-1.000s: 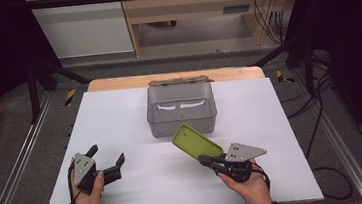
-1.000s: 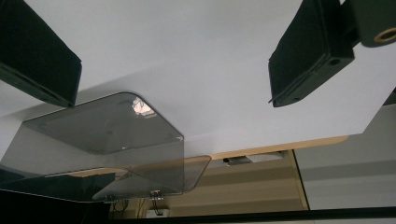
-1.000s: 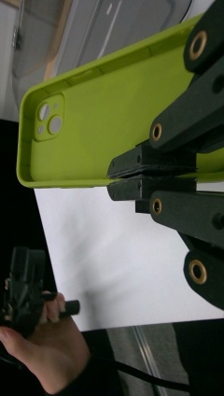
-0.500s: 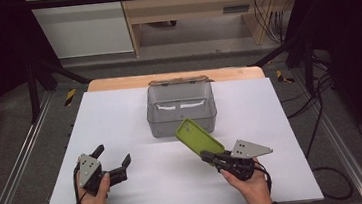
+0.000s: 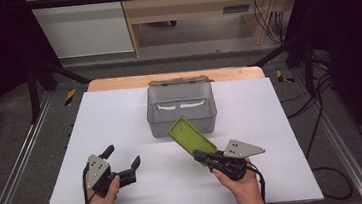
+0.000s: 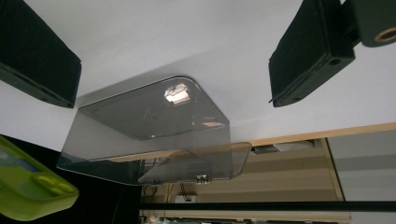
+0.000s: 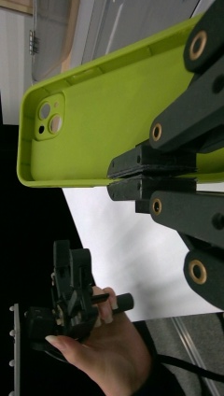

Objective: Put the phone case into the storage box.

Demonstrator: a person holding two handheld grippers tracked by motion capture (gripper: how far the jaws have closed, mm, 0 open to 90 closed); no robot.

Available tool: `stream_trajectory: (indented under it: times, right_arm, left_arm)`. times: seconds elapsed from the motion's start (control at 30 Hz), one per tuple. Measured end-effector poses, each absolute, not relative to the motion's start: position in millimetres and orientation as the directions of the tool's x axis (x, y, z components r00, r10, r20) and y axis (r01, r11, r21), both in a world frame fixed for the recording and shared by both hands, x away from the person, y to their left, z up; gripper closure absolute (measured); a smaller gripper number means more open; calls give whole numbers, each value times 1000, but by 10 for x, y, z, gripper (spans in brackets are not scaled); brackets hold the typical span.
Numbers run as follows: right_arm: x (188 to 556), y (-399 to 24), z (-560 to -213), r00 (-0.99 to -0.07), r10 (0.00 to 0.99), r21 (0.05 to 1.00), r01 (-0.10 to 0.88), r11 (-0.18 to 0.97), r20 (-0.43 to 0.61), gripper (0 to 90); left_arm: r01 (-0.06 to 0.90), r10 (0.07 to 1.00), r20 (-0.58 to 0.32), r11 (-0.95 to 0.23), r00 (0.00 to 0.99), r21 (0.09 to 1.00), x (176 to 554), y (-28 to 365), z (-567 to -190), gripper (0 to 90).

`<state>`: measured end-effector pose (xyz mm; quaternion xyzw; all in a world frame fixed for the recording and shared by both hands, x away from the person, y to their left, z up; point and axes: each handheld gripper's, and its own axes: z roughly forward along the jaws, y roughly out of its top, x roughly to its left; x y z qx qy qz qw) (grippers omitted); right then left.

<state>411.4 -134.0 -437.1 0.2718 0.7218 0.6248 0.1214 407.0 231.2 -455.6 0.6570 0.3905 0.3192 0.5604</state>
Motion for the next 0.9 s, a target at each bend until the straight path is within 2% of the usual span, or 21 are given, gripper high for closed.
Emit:
stream_trajectory:
  times: [0.37,0.9]
  right_arm:
    - [4137,-1048,-4386,-814,538,966,260,2,218,878]
    - [4195,-556,-4424,-833,514,972,234,-9,205,879]
  left_arm:
    - [161,864,-76,-7,498,987,4031,2229,-4526,12]
    - [135,868,-187,140,460,981,3948,2285,-4358,12]
